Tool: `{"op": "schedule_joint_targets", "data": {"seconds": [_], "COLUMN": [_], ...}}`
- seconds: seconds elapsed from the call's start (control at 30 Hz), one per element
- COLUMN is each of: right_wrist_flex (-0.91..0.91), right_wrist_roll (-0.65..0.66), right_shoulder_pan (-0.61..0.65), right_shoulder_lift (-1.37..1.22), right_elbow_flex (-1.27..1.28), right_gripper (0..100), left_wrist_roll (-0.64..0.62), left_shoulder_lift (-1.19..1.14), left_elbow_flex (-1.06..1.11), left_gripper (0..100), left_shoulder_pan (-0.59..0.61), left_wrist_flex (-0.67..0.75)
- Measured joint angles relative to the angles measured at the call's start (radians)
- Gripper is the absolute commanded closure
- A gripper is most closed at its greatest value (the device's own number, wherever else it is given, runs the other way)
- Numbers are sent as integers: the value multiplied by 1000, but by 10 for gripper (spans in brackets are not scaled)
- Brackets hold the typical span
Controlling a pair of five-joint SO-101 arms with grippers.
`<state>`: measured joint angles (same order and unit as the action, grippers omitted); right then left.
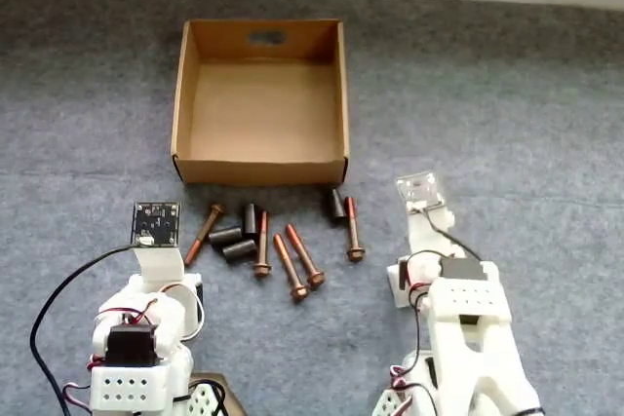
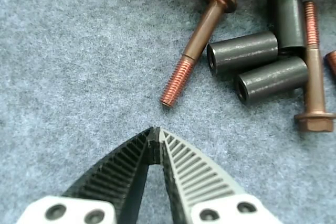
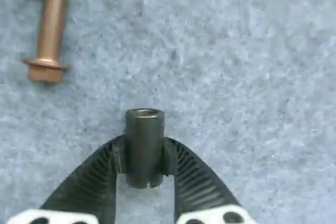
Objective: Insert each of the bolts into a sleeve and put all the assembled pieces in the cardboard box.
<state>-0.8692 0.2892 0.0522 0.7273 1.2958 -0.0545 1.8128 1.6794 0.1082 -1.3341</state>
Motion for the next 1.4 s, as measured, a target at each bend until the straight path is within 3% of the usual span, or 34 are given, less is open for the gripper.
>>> {"op": "schedule_joint_targets", "data": {"seconds": [0.27, 0.77, 0.97, 1.4], "right_wrist_flex": [0, -146, -147, -149], "right_wrist_roll": [0, 66, 66, 117], "right_shoulder_pan": [2, -2, 0, 0], "right_shoulder_lift": [-238, -258, -258, -285], "right_elbow_flex": [-91, -259, -265, -272], "right_gripper": [894, 889, 810, 816], "left_wrist_roll": [0, 0, 0, 0], "left_shoulder_lift": [0, 0, 0, 0], "left_elbow_flex": [0, 0, 0, 0], "left_gripper": [990, 990, 990, 990], "left_shoulder_pan": [0, 0, 0, 0], "left_wrist_flex": [0, 0, 0, 0]}}
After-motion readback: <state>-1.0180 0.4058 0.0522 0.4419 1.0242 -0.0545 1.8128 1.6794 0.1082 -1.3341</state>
